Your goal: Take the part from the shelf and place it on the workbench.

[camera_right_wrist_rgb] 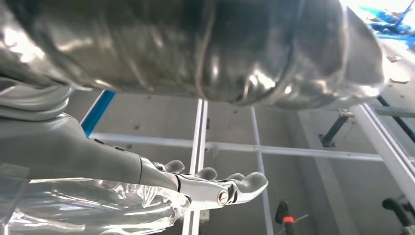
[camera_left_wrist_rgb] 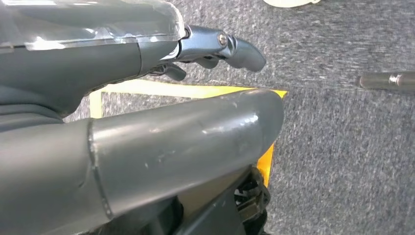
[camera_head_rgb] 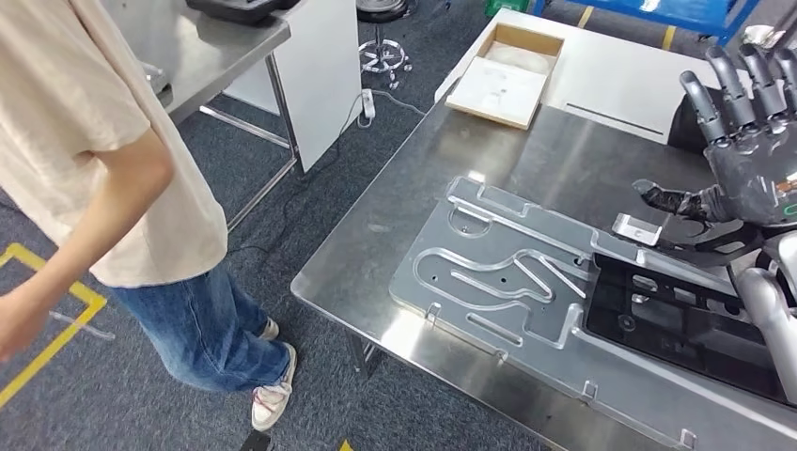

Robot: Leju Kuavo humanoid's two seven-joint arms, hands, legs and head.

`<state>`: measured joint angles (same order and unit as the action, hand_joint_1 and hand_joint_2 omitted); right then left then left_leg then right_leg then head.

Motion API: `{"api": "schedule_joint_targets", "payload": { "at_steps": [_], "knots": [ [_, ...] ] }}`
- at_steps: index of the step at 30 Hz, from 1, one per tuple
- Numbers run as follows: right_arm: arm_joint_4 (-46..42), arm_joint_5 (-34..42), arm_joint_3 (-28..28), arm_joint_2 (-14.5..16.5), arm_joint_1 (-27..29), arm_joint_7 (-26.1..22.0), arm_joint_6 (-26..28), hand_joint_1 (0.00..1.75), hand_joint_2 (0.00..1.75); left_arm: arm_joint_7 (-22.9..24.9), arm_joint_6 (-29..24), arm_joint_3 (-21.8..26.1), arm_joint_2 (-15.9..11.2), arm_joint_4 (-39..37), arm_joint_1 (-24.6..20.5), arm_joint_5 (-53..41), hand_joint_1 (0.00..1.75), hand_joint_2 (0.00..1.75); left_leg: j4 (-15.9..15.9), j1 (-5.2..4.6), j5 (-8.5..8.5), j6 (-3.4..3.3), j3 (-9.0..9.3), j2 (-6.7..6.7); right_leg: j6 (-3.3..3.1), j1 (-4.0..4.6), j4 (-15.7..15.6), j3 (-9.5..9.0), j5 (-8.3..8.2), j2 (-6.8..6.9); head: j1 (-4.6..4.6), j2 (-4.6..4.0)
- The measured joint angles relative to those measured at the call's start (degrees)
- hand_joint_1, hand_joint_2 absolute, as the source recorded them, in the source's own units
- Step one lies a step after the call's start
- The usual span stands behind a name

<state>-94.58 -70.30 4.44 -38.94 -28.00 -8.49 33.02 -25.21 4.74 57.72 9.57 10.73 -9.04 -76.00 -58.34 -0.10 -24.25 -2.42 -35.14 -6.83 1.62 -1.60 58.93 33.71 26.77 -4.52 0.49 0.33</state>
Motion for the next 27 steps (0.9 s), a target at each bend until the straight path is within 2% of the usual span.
{"api": "schedule_joint_targets", "payload": {
  "at_steps": [2,3,4,5,6,7,8,9,10,11,13,14,15,17,18,19,20,21,22,23,24,25,26,27],
  "knots": [
    [0.3,-0.1,0.2,0.7,-0.4,0.0,0.1,0.0,0.0,0.0,0.0,0.0,-0.2,0.0,0.1,0.0,0.0,0.0,0.0,0.23,0.19,0.74,-0.51,-1.2,-0.35,0.02,-0.3,-0.05,-0.13,1.14,-0.02,0.0],
    [0.4,-0.1,0.4,1.0,-0.6,0.0,0.1,0.0,0.0,0.0,0.0,0.0,-0.2,0.0,0.1,0.0,0.0,0.0,-0.4,0.11,-0.12,1.04,-0.72,-0.73,-0.66,-0.12,-0.6,-0.28,-0.2,1.85,0.05,0.0],
    [0.5,-0.1,0.6,1.3,-0.8,0.0,0.1,0.0,0.0,0.0,-0.1,0.0,-0.3,0.0,0.1,0.1,0.0,0.0,-1.7,-0.04,-0.96,1.34,-1.31,0.59,-1.02,-0.25,-0.9,-0.55,-0.28,2.67,0.15,0.0],
    [0.5,-0.1,0.7,1.6,-0.9,0.0,0.2,0.0,0.0,0.0,-0.1,0.0,-0.4,0.0,0.1,0.1,0.0,0.0,-4.2,-0.14,-2.37,1.58,-2.46,2.46,-1.32,-0.35,-1.1,-0.78,-0.31,3.5,0.24,0.0],
    [0.6,-0.1,0.8,1.7,-0.9,0.0,0.2,0.0,0.0,0.0,-0.1,0.0,-0.4,0.0,0.0,0.2,0.0,0.0,-7.7,-0.15,-4.1,1.82,-4.11,4.42,-1.54,-0.19,-1.2,-0.9,-0.25,4.29,0.33,0.0],
    [0.7,-0.2,0.8,1.9,-1.0,0.0,0.2,0.0,0.0,0.0,-0.1,0.0,-0.4,0.0,-0.1,0.3,0.0,0.0,-11.7,-0.01,-5.77,2.04,-6.13,5.64,-1.68,-0.04,-1.1,-0.93,-0.18,5.1,0.37,0.0],
    [0.9,-0.4,0.9,2.2,-1.1,0.0,0.2,0.0,0.0,0.0,-0.1,0.0,-0.4,0.0,-0.2,0.4,0.0,0.0,-14.8,0.13,-6.77,2.19,-7.76,6.19,-1.74,0.08,-1.0,-0.94,-0.11,5.91,0.36,0.0],
    [1.1,-0.6,1.1,2.4,-1.1,-0.1,0.2,0.0,0.0,0.0,-0.1,0.0,-0.4,0.0,-0.1,0.4,0.0,0.0,-16.3,0.23,-6.83,2.27,-8.58,6.4,-1.78,0.18,-1.0,-0.94,-0.01,6.68,0.37,0.0],
    [1.2,-0.8,1.4,2.7,-1.3,-0.1,0.2,0.0,0.0,0.0,-0.1,0.0,-0.5,0.0,-0.1,0.5,0.0,0.0,-15.5,0.28,-5.83,2.25,-8.24,6.54,-1.78,0.26,-0.9,-0.96,0.11,7.42,0.37,0.0],
    [1.4,-0.9,1.7,3.0,-1.5,-0.2,0.2,0.0,0.0,0.0,-0.1,0.0,-0.6,0.0,-0.1,0.5,0.0,0.0,-12.5,0.26,-4.02,2.11,-6.7,6.85,-1.73,0.32,-0.8,-1.02,0.26,8.1,0.37,0.0],
    [1.8,-1.5,2.6,3.8,-2.3,-0.2,0.2,0.0,0.0,0.0,-0.1,0.0,-0.8,0.0,-0.2,0.7,0.0,0.0,-4.5,-0.19,-0.9,1.44,-2.56,8.77,-1.48,0.56,-0.5,-1.19,0.63,9.25,0.37,0.0],
    [2.0,-1.9,3.1,4.3,-2.9,-0.2,0.2,0.0,0.0,0.1,-0.1,0.0,-1.0,0.0,-0.3,0.8,0.0,0.0,-1.9,-0.49,-0.24,1.05,-1.18,9.58,-1.27,0.7,-0.4,-1.28,0.79,9.71,0.37,0.0],
    [2.2,-2.4,3.8,4.8,-3.5,-0.1,0.1,0.0,0.0,0.1,-0.1,0.0,-1.1,0.0,-0.3,0.8,0.0,0.0,-0.5,-0.74,-0.14,0.74,-0.56,10.01,-1.03,0.88,-0.4,-1.37,0.92,10.18,0.36,0.0],
    [2.6,-3.2,5.1,5.8,-4.4,0.0,-0.1,0.0,0.0,0.1,-0.1,0.0,-1.3,0.0,-0.3,0.9,0.0,0.0,0.0,-0.78,-0.05,0.24,-0.41,9.01,-0.49,1.07,-0.7,-1.69,1.07,11.21,0.34,0.0],
    [2.9,-3.5,5.7,6.3,-4.7,0.1,-0.2,0.0,0.0,0.1,-0.1,0.0,-1.4,0.0,-0.1,0.9,0.0,0.0,0.3,-0.64,0.18,-0.02,-0.24,8.34,-0.19,1.0,-0.5,-1.86,1.35,10.97,0.34,0.0],
    [3.2,-3.8,6.2,6.7,-5.1,0.2,-0.2,0.0,0.0,0.2,-0.1,0.0,-1.5,0.0,0.0,1.0,0.0,0.0,0.7,-0.47,0.42,-0.33,-0.04,7.77,0.05,0.85,0.2,-1.7,2.06,9.99,0.33,0.0],
    [3.5,-3.9,6.7,7.0,-5.6,0.3,-0.3,0.0,0.0,0.2,-0.2,0.0,-1.6,0.0,0.0,1.0,0.0,0.0,1.1,-0.3,0.67,-0.63,0.16,7.19,0.25,0.71,2.1,-0.96,3.37,8.53,0.31,0.0],
    [3.9,-4.0,7.1,7.3,-6.1,0.5,-0.3,0.0,0.0,0.3,-0.2,0.0,-1.6,0.0,0.0,1.1,0.0,0.0,1.2,-0.21,0.81,-0.79,0.22,6.63,0.37,0.57,5.1,0.39,5.14,6.84,0.29,0.0],
    [4.3,-4.1,7.6,7.5,-6.4,0.6,-0.4,0.0,0.0,0.3,-0.2,0.0,-1.7,0.0,0.0,1.2,0.0,0.0,1.3,-0.2,0.87,-0.9,0.21,6.04,0.43,0.53,8.9,2.27,6.95,5.77,0.28,0.0],
    [4.7,-4.2,8.1,7.8,-6.6,0.7,-0.5,0.0,0.0,0.4,-0.2,0.0,-1.7,0.0,0.0,1.4,0.0,0.0,1.2,-0.2,0.89,-0.95,0.2,5.34,0.49,0.52,12.5,4.12,8.25,5.27,0.27,0.0],
    [5.2,-4.4,8.7,8.1,-6.8,0.8,-0.5,0.0,0.0,0.4,-0.2,0.1,-1.8,0.0,0.1,1.5,0.0,0.0,1.2,-0.21,0.88,-0.95,0.22,4.61,0.53,0.47,14.6,5.4,8.45,5.08,0.28,0.0],
    [5.6,-4.5,9.2,8.5,-7.1,0.8,-0.6,0.0,0.0,0.5,-0.2,0.1,-1.9,0.0,0.1,1.7,0.0,0.0,1.1,-0.21,0.86,-0.92,0.23,3.86,0.55,0.4,14.7,5.81,7.47,5.0,0.28,0.0],
    [5.9,-4.7,9.7,8.9,-7.4,0.9,-0.7,0.0,0.0,0.5,-0.2,0.1,-2.0,0.0,0.2,1.8,0.0,0.0,0.9,-0.2,0.8,-0.84,0.24,3.1,0.54,0.27,12.6,5.16,5.45,4.79,0.28,0.0],
    [6.3,-4.8,10.2,9.3,-7.9,1.0,-0.8,0.0,0.0,0.5,-0.2,0.2,-2.1,0.0,0.2,1.8,0.0,0.0,0.6,-0.16,0.67,-0.7,0.24,2.33,0.5,0.09,8.9,3.76,2.97,4.15,0.28,0.0]
  ]
}}
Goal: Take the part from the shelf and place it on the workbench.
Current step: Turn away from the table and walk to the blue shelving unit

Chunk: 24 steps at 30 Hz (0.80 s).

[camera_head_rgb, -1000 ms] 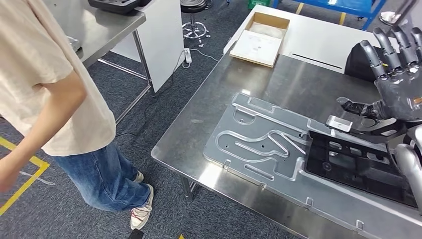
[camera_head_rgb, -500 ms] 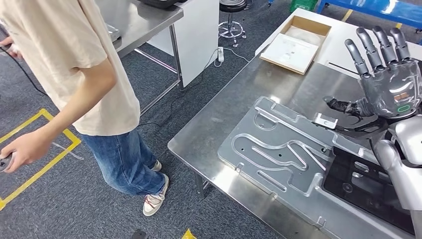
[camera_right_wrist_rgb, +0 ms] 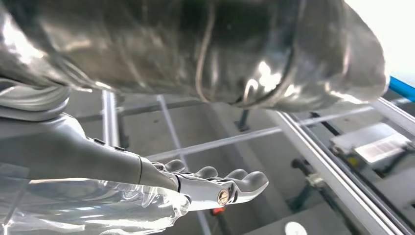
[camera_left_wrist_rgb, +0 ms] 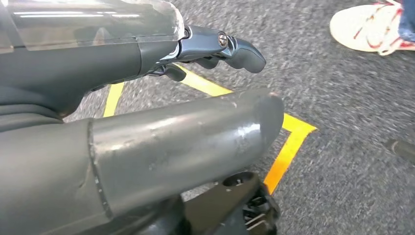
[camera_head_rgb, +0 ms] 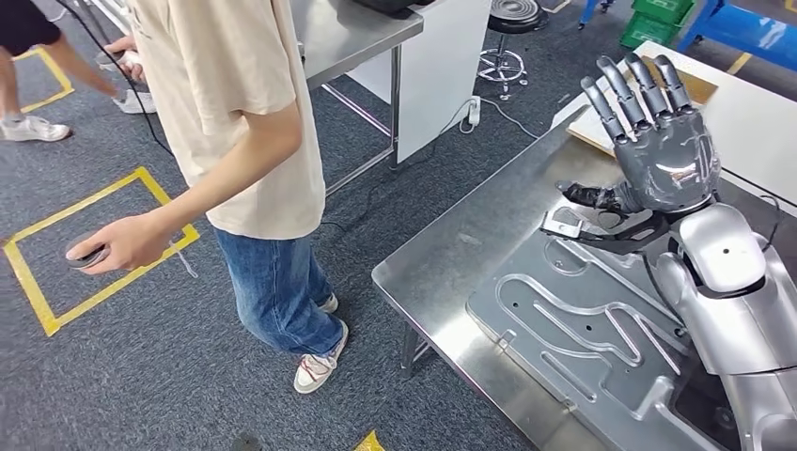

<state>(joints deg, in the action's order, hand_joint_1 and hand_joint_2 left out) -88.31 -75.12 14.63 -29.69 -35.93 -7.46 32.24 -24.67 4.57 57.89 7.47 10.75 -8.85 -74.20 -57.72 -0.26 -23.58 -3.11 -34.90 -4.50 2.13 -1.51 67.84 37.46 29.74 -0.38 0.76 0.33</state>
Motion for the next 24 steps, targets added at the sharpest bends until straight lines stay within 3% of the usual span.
{"api": "schedule_joint_targets", "payload": {
  "at_steps": [2,3,4,6,8,10,12,13,14,16,18,19,21,22,24],
  "knots": [
    [0.6,-0.2,0.8,0.4,-1.0,0.3,-0.3,0.0,0.0,0.0,0.0,0.1,-0.1,0.0,-0.1,0.1,0.0,0.0,-0.7,0.0,-0.28,0.51,-0.41,-1.43,-0.14,-0.23,-6.4,-2.66,-2.78,-2.39,0.0,0.0],
    [0.9,-0.3,1.1,0.6,-1.3,0.4,-0.4,0.0,0.0,0.1,0.0,0.2,-0.2,0.0,-0.2,0.1,0.0,0.0,-0.9,0.09,-0.3,0.82,-0.72,-2.09,-0.24,-0.21,-7.9,-3.28,-3.03,-3.22,0.0,0.0],
    [1.2,-0.3,1.5,0.8,-1.5,0.6,-0.5,0.0,0.0,0.1,0.0,0.3,-0.3,0.0,-0.2,0.2,0.0,0.0,-1.0,0.2,-0.22,1.17,-1.04,-2.71,-0.41,-0.09,-8.3,-3.41,-2.73,-3.51,0.0,0.0],
    [1.6,-0.4,2.2,1.3,-2.1,0.8,-0.4,0.0,0.0,0.1,0.0,0.5,-0.6,0.0,0.0,0.2,0.0,0.0,-1.1,0.37,-0.15,1.81,-1.45,-3.25,-0.99,-0.07,-8.6,-3.56,-2.8,-2.37,0.01,0.0],
    [1.8,-0.4,2.6,1.6,-2.4,0.9,-0.3,0.0,0.0,0.0,0.0,0.6,-0.8,0.0,0.1,0.3,0.0,0.0,-3.6,0.21,-1.7,2.34,-2.63,-0.66,-1.85,-0.2,-9.1,-3.97,-2.93,-0.97,0.13,0.0],
    [2.1,-0.4,2.8,1.8,-2.5,1.0,-0.3,0.0,0.0,-0.1,0.1,0.7,-0.8,0.0,-0.1,0.2,0.0,0.0,-10.5,0.34,-5.08,2.78,-5.84,2.75,-2.47,-0.01,-9.2,-4.29,-2.82,0.53,0.25,0.0],
    [2.3,-0.4,3.1,1.8,-2.6,1.0,-0.3,0.0,0.0,-0.2,0.1,0.7,-0.8,0.0,-0.1,0.2,0.0,0.0,-17.0,0.67,-7.26,3.08,-9.13,3.87,-2.66,0.21,-9.2,-4.42,-2.64,2.0,0.25,0.0],
    [2.4,-0.4,3.2,1.8,-2.5,1.0,-0.3,0.0,0.0,-0.2,0.1,0.7,-0.8,0.0,0.0,0.2,0.0,0.0,-17.6,0.77,-6.91,3.13,-9.46,4.06,-2.66,0.28,-9.2,-4.49,-2.54,2.71,0.25,0.0],
    [2.5,-0.4,3.4,1.8,-2.5,1.0,-0.3,0.0,0.0,-0.2,0.2,0.7,-0.9,0.0,0.0,0.2,0.0,0.0,-15.9,0.81,-5.59,3.1,-8.59,4.23,-2.6,0.31,-9.2,-4.61,-2.42,3.35,0.26,0.0],
    [2.6,-0.4,3.5,1.8,-2.6,1.0,-0.1,0.0,0.0,-0.4,0.2,0.7,-0.9,0.0,0.1,0.0,0.0,0.0,-7.9,0.59,-2.11,2.69,-4.38,5.75,-2.32,0.41,-9.2,-5.05,-2.06,4.6,0.26,0.0],
    [2.7,-0.4,3.5,1.9,-2.6,1.0,0.4,0.0,0.0,-0.7,0.2,0.7,-1.0,0.0,0.0,-0.1,0.0,0.0,-2.1,0.02,-0.61,2.07,-1.35,7.47,-1.81,0.68,-9.2,-5.4,-1.69,5.69,0.23,0.0],
    [2.7,-0.4,3.5,1.9,-2.6,1.0,0.6,0.0,0.0,-0.8,0.2,0.7,-1.0,0.0,0.0,-0.1,0.0,0.0,-1.2,-0.25,-0.7,1.84,-0.98,7.72,-1.52,0.85,-9.3,-5.53,-1.57,6.26,0.22,0.0],
    [2.9,-0.4,3.7,2.2,-2.7,1.0,0.9,0.0,0.0,-1.1,0.1,0.7,-1.1,0.0,0.1,-0.1,0.0,0.0,-0.8,-0.23,-0.5,1.33,-0.96,6.56,-0.96,0.96,-9.5,-5.76,-1.34,7.27,0.22,0.0],
    [3.0,-0.5,3.8,2.4,-2.8,1.0,1.1,0.0,0.0,-1.3,0.1,0.7,-1.1,0.0,0.2,0.0,0.0,0.0,-0.4,-0.1,-0.32,1.02,-0.82,5.93,-0.72,0.9,-9.2,-5.81,-0.91,6.85,0.21,0.0],
    [3.4,-0.9,4.0,2.8,-3.0,1.1,1.9,0.0,0.0,-1.6,-0.1,0.7,-1.2,0.0,0.2,0.0,0.0,0.0,0.2,0.26,0.04,0.34,-0.47,4.84,-0.42,0.6,-5.6,-4.46,1.47,4.14,0.2,0.0]
  ]
}}
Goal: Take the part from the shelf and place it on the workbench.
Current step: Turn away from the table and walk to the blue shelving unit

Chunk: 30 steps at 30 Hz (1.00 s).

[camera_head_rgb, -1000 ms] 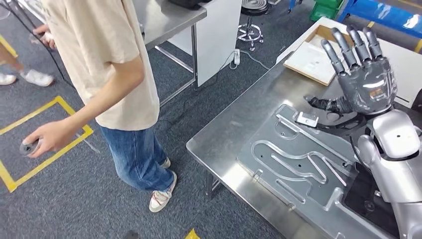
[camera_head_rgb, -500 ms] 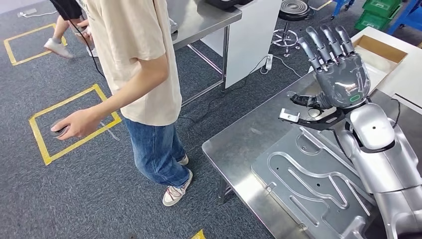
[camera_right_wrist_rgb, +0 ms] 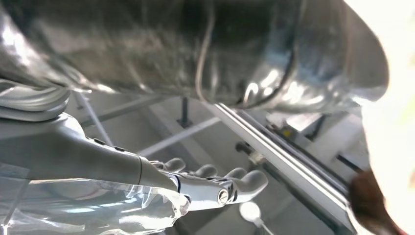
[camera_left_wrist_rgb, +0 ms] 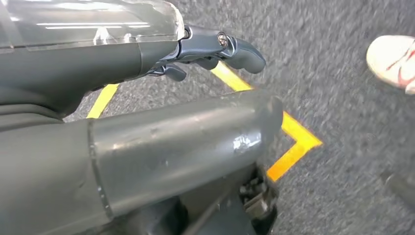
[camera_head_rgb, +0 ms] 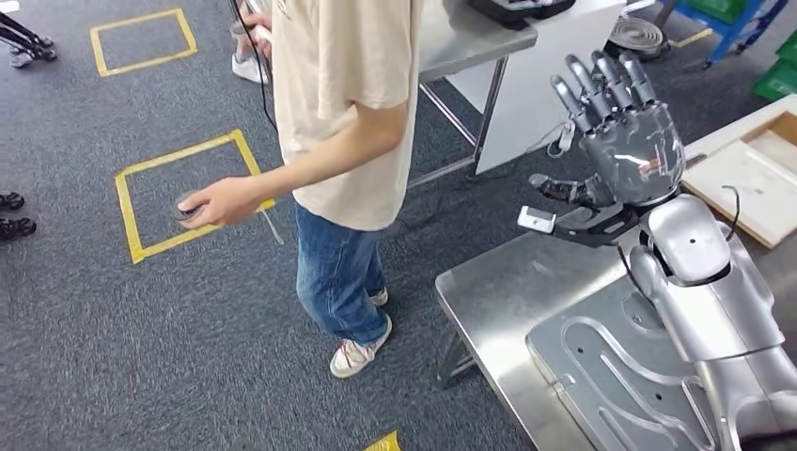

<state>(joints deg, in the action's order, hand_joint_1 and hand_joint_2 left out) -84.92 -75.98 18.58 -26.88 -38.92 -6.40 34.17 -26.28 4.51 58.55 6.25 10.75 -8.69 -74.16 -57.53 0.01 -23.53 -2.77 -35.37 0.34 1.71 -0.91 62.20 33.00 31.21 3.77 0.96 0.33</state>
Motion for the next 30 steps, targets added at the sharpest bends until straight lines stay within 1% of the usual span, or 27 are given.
{"api": "schedule_joint_targets", "payload": {
  "at_steps": [1,2,3,4,5,6,7,8,9,10,12,13,14,15,16,17,18,19,20,21,23,24,25,27,28,29,30],
  "knots": [
    [0.3,-0.3,0.1,0.2,0.0,0.1,0.4,0.0,0.0,-0.2,-0.1,0.0,0.0,0.0,-0.1,0.0,0.0,0.0,0.1,-0.01,0.05,-0.18,0.04,-0.61,0.06,-0.11,3.4,1.58,1.7,-1.68,-0.01,0.0],
    [0.7,-0.6,0.2,0.5,0.1,0.2,0.8,0.0,0.0,-0.2,-0.3,0.0,0.0,0.0,-0.1,0.0,0.0,0.0,0.0,-0.01,0.06,-0.3,0.04,-1.22,0.12,-0.17,7.2,3.55,3.26,-2.68,-0.01,0.0],
    [1.1,-0.9,0.3,0.7,0.3,0.2,1.2,0.0,0.0,-0.3,-0.5,0.0,-0.1,0.0,-0.2,0.0,0.0,0.0,0.0,-0.03,0.04,-0.34,0.05,-1.97,0.19,-0.19,10.1,5.28,4.06,-3.12,-0.02,0.0],
    [1.4,-1.2,0.5,1.0,0.5,0.3,1.5,0.0,0.0,-0.3,-0.8,0.0,-0.1,0.0,-0.2,-0.1,0.0,0.0,-0.1,-0.04,0.01,-0.34,0.06,-2.73,0.25,-0.24,11.5,6.32,3.84,-3.27,-0.01,0.0],
    [1.7,-1.5,0.6,1.3,0.6,0.4,1.8,0.0,0.0,-0.3,-1.1,0.0,-0.1,0.0,-0.2,-0.1,0.0,0.0,-0.3,-0.03,-0.06,-0.31,0.08,-3.52,0.28,-0.32,10.5,6.3,2.42,-3.38,-0.01,0.0],
    [1.9,-1.7,0.7,1.6,0.7,0.4,2.1,0.0,0.0,-0.3,-1.3,0.0,-0.1,0.0,-0.1,-0.1,0.0,0.0,-0.5,0.0,-0.17,-0.2,0.11,-4.33,0.28,-0.43,7.7,5.32,0.15,-3.68,0.0,0.0],
    [2.1,-1.8,0.8,1.8,0.8,0.5,2.4,0.0,0.0,-0.3,-1.4,0.0,-0.1,0.0,-0.1,-0.2,0.0,0.0,-0.7,0.07,-0.34,-0.02,0.08,-5.08,0.22,-0.63,4.1,3.87,-1.92,-4.6,-0.01,0.0],
    [2.3,-2.0,0.8,2.1,0.8,0.5,2.6,0.0,0.0,-0.3,-1.5,0.0,-0.1,0.0,-0.1,-0.2,0.0,0.0,-1.1,0.07,-0.51,0.21,-0.09,-5.84,0.16,-0.77,0.7,2.48,-3.4,-5.7,0.0,0.0],
    [2.5,-2.2,0.8,2.3,0.8,0.6,2.8,0.0,0.0,-0.3,-1.6,0.0,0.0,0.0,-0.1,-0.2,0.0,0.0,-1.4,0.12,-0.57,0.53,-0.33,-6.49,0.08,-0.82,-1.4,1.59,-4.08,-6.59,0.0,0.0],
    [2.7,-2.3,0.9,2.5,0.8,0.6,3.0,0.0,0.0,-0.3,-1.6,0.0,0.0,0.0,0.0,-0.2,0.0,0.0,-1.5,0.19,-0.57,0.85,-0.61,-7.09,-0.02,-0.77,-2.4,1.21,-4.05,-7.18,-0.01,0.0],
    [3.0,-2.5,0.9,3.1,0.9,0.7,3.3,0.0,0.0,-0.3,-1.8,0.0,-0.1,0.0,0.2,-0.2,0.0,0.0,-1.4,0.36,-0.37,1.53,-0.94,-8.19,-0.43,-0.65,-2.6,1.1,-4.05,-6.47,0.0,0.0],
    [3.1,-2.5,1.0,3.5,0.9,0.7,3.4,0.0,0.0,-0.3,-1.9,0.0,-0.2,0.0,0.4,-0.2,0.0,0.0,-1.6,0.35,-0.55,1.79,-1.06,-7.89,-0.75,-0.7,-2.9,0.9,-4.15,-5.89,0.0,0.0],
    [3.2,-2.5,1.0,3.9,0.9,0.8,3.6,0.0,0.0,-0.3,-2.0,0.0,-0.2,0.0,0.5,-0.2,0.0,0.0,-2.7,0.28,-1.23,2.08,-1.52,-6.69,-1.24,-0.77,-3.2,0.63,-4.24,-5.24,0.07,0.0],
    [3.3,-2.5,1.0,4.2,0.9,0.8,3.7,0.0,0.0,-0.4,-2.1,0.0,-0.3,0.0,0.5,-0.2,0.0,0.0,-4.8,0.21,-2.46,2.35,-2.49,-5.0,-1.67,-0.8,-3.4,0.36,-4.31,-4.52,0.13,0.0],
    [3.4,-2.5,1.0,4.4,0.9,0.8,3.8,0.0,0.0,-0.4,-2.1,0.0,-0.3,0.0,0.4,-0.2,0.0,0.0,-8.0,0.26,-4.11,2.59,-3.98,-3.04,-1.99,-0.62,-3.6,0.16,-4.29,-3.8,0.18,0.0],
    [3.6,-2.6,1.1,4.6,0.9,0.7,3.8,0.0,0.0,-0.4,-2.1,0.0,-0.3,0.0,0.3,-0.2,0.0,0.0,-11.9,0.37,-5.88,2.83,-5.9,-1.7,-2.25,-0.45,-3.6,0.07,-4.2,-3.06,0.23,0.0],
    [3.9,-2.6,1.1,4.8,0.9,0.7,3.8,0.0,0.0,-0.5,-2.0,0.0,-0.3,0.0,0.2,-0.1,0.0,0.0,-15.3,0.5,-7.12,3.02,-7.63,-1.12,-2.32,-0.31,-3.6,0.04,-4.12,-2.33,0.22,0.0],
    [4.2,-2.7,1.2,5.0,0.9,0.6,3.7,0.0,0.0,-0.5,-1.9,0.0,-0.3,0.0,0.3,-0.1,0.0,0.0,-17.2,0.6,-7.51,3.12,-8.66,-0.88,-2.36,-0.23,-3.5,0.0,-4.03,-1.64,0.22,0.0],
    [4.5,-2.9,1.4,5.2,0.9,0.5,3.6,0.0,0.0,-0.5,-1.8,0.0,-0.3,0.0,0.3,0.0,0.0,0.0,-17.0,0.64,-6.81,3.15,-8.55,-0.73,-2.33,-0.19,-3.5,-0.07,-3.92,-0.96,0.23,0.0],
    [4.7,-3.0,1.5,5.4,0.8,0.4,3.6,0.0,0.0,-0.5,-1.7,0.0,-0.4,0.0,0.4,0.0,0.0,0.0,-14.3,0.63,-5.16,3.08,-7.16,-0.41,-2.24,-0.17,-3.5,-0.21,-3.79,-0.32,0.23,0.0],
    [5.1,-3.2,1.6,5.7,0.6,0.3,3.6,0.0,0.0,-0.5,-1.5,0.0,-0.5,0.0,0.3,0.1,0.0,0.0,-6.1,0.28,-1.81,2.66,-2.79,1.42,-1.89,-0.03,-3.5,-0.64,-3.41,0.9,0.23,0.0],
    [5.3,-3.2,1.7,5.8,0.5,0.2,3.6,0.0,0.0,-0.6,-1.5,0.0,-0.5,0.0,0.2,0.1,0.0,0.0,-3.2,0.03,-0.95,2.3,-1.25,2.2,-1.66,0.09,-3.5,-0.8,-3.24,1.45,0.21,0.0],
    [5.4,-3.2,1.7,5.9,0.4,0.2,3.6,0.0,0.0,-0.6,-1.5,0.0,-0.6,0.0,0.2,0.1,0.0,0.0,-1.6,-0.23,-0.73,1.97,-0.52,2.62,-1.41,0.27,-3.5,-0.92,-3.09,1.94,0.2,0.0],
    [5.7,-3.2,1.8,6.1,0.2,0.1,3.6,0.0,0.0,-0.6,-1.4,0.0,-0.6,0.0,0.3,0.2,0.0,0.0,-1.2,-0.5,-0.71,1.39,-0.57,1.72,-0.89,0.39,-3.7,-1.14,-2.97,2.95,0.19,0.0],
    [5.9,-3.2,1.9,6.2,0.1,0.1,3.5,0.0,0.0,-0.6,-1.3,0.0,-0.6,0.0,0.4,0.2,0.0,0.0,-0.9,-0.41,-0.56,1.09,-0.47,1.11,-0.56,0.3,-3.6,-1.25,-2.75,2.9,0.2,0.0],
    [6.0,-3.2,2.0,6.4,0.0,0.1,3.5,0.0,0.0,-0.6,-1.2,0.0,-0.7,0.0,0.5,0.2,0.0,0.0,-0.6,-0.29,-0.39,0.73,-0.31,0.52,-0.3,0.12,-3.1,-1.14,-2.23,1.98,0.19,0.0],
    [6.1,-3.3,2.0,6.5,-0.1,0.1,3.4,0.0,0.0,-0.6,-1.1,0.0,-0.7,0.0,0.5,0.3,0.0,0.0,-0.3,-0.12,-0.19,0.35,-0.14,0.0,-0.12,-0.03,-1.6,-0.53,-1.17,0.53,0.18,0.0]
  ]
}}
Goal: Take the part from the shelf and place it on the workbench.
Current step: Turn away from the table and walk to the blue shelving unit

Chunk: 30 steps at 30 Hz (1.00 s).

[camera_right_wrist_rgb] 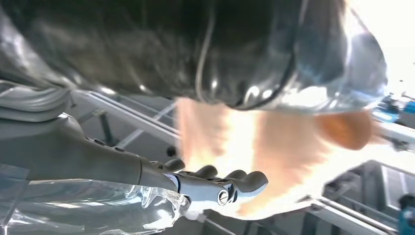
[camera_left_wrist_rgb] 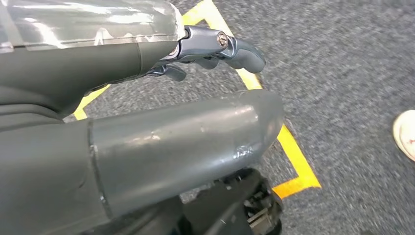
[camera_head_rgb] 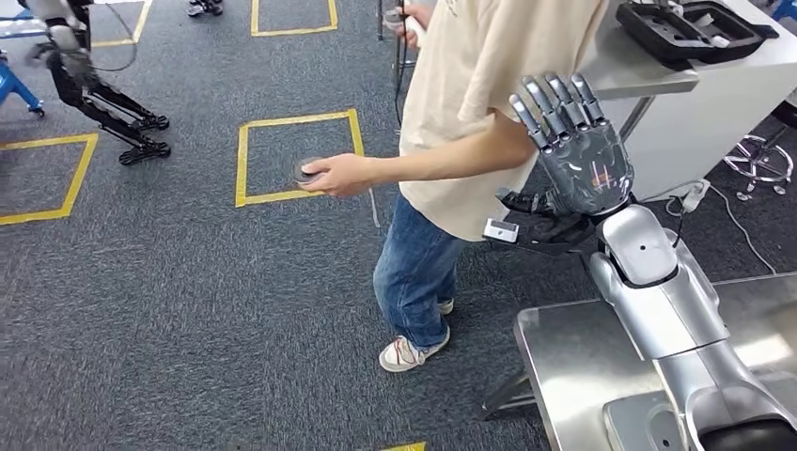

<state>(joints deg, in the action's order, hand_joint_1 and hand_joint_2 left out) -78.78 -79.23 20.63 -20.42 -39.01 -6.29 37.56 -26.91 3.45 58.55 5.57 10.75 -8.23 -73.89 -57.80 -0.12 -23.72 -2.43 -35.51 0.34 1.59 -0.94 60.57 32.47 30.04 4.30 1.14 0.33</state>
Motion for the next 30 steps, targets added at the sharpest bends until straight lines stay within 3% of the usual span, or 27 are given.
{"api": "schedule_joint_targets", "payload": {
  "at_steps": [2,3,4,5,7,9,11,13,15,17,19,20,21,22,24,26,28,30],
  "knots": [
    [0.4,0.0,0.1,0.1,-0.2,0.0,-0.4,0.0,0.0,0.0,0.4,0.0,0.0,0.0,-0.2,0.2,0.0,0.0,0.3,0.12,0.16,-0.5,0.18,-1.13,0.08,-0.16,6.5,3.2,3.39,-3.11,-0.02,0.0],
    [0.6,0.0,0.2,0.1,-0.3,0.0,-0.6,0.0,0.0,0.0,0.6,0.0,0.0,0.0,-0.2,0.4,0.0,0.0,0.3,0.07,0.15,-0.63,0.19,-1.78,0.09,-0.16,10.4,5.29,4.86,-3.71,-0.02,0.0],
    [0.9,0.0,0.3,0.1,-0.3,-0.1,-0.8,0.0,0.0,0.0,0.7,0.0,0.0,0.0,-0.3,0.5,0.0,0.0,0.2,0.03,0.13,-0.69,0.21,-2.51,0.11,-0.17,13.2,6.98,5.46,-3.95,-0.02,0.0],
    [1.0,0.0,0.5,0.1,-0.4,-0.1,-0.9,0.0,0.0,0.1,0.8,0.0,0.0,0.0,-0.2,0.5,0.0,0.0,0.1,0.01,0.09,-0.7,0.25,-3.27,0.1,-0.2,14.0,7.8,4.89,-4.01,-0.02,0.0],
    [1.2,0.1,0.6,0.1,-0.6,-0.2,-1.1,0.0,0.0,0.1,1.0,0.0,0.0,0.0,-0.2,0.6,0.0,0.0,-0.2,0.07,-0.09,-0.54,0.38,-4.84,-0.01,-0.35,9.2,6.27,0.71,-4.58,-0.03,0.0],
    [1.3,0.4,0.6,0.1,-1.1,-0.2,-1.3,0.0,0.0,0.1,1.1,0.0,0.0,0.0,-0.2,0.7,0.0,0.0,-0.8,0.1,-0.42,-0.12,0.23,-6.31,-0.24,-0.56,2.0,3.34,-2.78,-6.98,-0.03,0.0],
    [1.3,0.6,0.6,0.0,-1.5,-0.2,-1.5,0.0,0.0,0.2,1.1,0.0,0.1,0.0,-0.1,0.7,0.0,0.0,-1.1,0.29,-0.48,0.5,-0.3,-7.58,-0.45,-0.5,-0.9,2.17,-3.3,-8.43,-0.03,0.0],
    [1.3,0.8,0.8,0.0,-1.8,-0.3,-1.6,0.0,0.0,0.2,1.1,0.0,0.1,0.0,0.2,0.7,0.0,0.0,-1.0,0.52,-0.36,1.19,-0.7,-8.41,-0.81,-0.45,-1.2,1.97,-3.39,-7.36,-0.04,0.0],
    [1.3,0.8,0.9,0.1,-2.1,-0.3,-1.6,0.0,0.0,0.2,1.1,0.0,0.0,0.0,0.4,0.7,0.0,0.0,-2.7,0.37,-1.46,1.75,-1.49,-5.96,-1.56,-0.52,-1.8,1.48,-3.57,-5.97,0.03,0.0],
    [1.3,0.8,1.0,0.1,-2.3,-0.3,-1.6,0.0,0.0,0.2,1.1,0.0,0.0,0.0,0.2,0.7,0.0,0.0,-8.7,0.4,-4.54,2.17,-4.23,-2.3,-2.24,-0.27,-2.1,1.03,-3.51,-4.39,0.1,0.0],
    [1.3,0.8,1.1,0.1,-2.3,-0.3,-1.6,0.0,0.0,0.2,1.1,0.0,0.1,0.0,0.0,0.7,0.0,0.0,-15.7,0.77,-7.14,2.53,-7.66,-1.13,-2.54,0.05,-2.1,0.79,-3.26,-2.8,0.1,0.0],
    [1.3,0.8,1.2,0.1,-2.3,-0.3,-1.6,0.0,0.0,0.2,1.1,0.0,0.1,0.0,0.1,0.7,0.0,0.0,-17.0,0.89,-7.18,2.66,-8.37,-0.94,-2.55,0.13,-2.0,0.68,-3.12,-2.06,0.1,0.0],
    [1.3,0.8,1.2,0.1,-2.2,-0.3,-1.5,0.0,0.0,0.2,1.1,0.0,0.1,0.0,0.1,0.7,0.0,0.0,-16.1,0.98,-6.15,2.74,-7.92,-0.72,-2.49,0.16,-2.0,0.54,-2.96,-1.37,0.1,0.0],
    [1.3,0.8,1.3,0.1,-2.2,-0.3,-1.5,0.0,0.0,0.2,1.1,0.0,0.1,0.0,0.2,0.7,0.0,0.0,-13.0,1.02,-4.34,2.72,-6.33,-0.26,-2.37,0.17,-1.9,0.35,-2.76,-0.71,0.11,0.0],
    [1.1,0.9,1.2,0.0,-2.3,-0.3,-1.5,0.0,0.0,0.2,1.1,0.0,0.1,0.0,0.1,0.7,0.0,0.0,-5.1,0.65,-1.46,2.4,-2.28,2.25,-1.94,0.32,-1.8,-0.06,-2.25,0.54,0.11,0.0],
    [1.0,1.0,1.2,-0.2,-2.3,-0.3,-1.5,0.0,0.0,0.2,1.1,0.0,0.1,0.0,0.0,0.7,0.0,0.0,-1.4,0.04,-0.78,1.74,-0.54,3.65,-1.4,0.61,-1.8,-0.31,-1.91,1.62,0.1,0.0],
    [1.0,1.0,1.2,-0.3,-2.2,-0.3,-1.6,0.0,0.0,0.1,1.2,0.0,0.1,0.0,0.1,0.7,0.0,0.0,-1.1,-0.2,-0.63,1.04,-0.54,2.45,-0.85,0.65,-1.9,-0.55,-1.72,2.63,0.1,0.0],
    [0.8,1.1,1.2,-0.4,-2.2,-0.3,-1.6,0.0,0.0,-0.1,1.2,0.0,0.1,0.0,0.1,0.7,0.0,0.0,-0.5,-0.06,-0.33,0.32,-0.2,1.21,-0.33,0.29,-0.7,-0.31,-0.59,1.06,0.1,0.0]
  ]
}}
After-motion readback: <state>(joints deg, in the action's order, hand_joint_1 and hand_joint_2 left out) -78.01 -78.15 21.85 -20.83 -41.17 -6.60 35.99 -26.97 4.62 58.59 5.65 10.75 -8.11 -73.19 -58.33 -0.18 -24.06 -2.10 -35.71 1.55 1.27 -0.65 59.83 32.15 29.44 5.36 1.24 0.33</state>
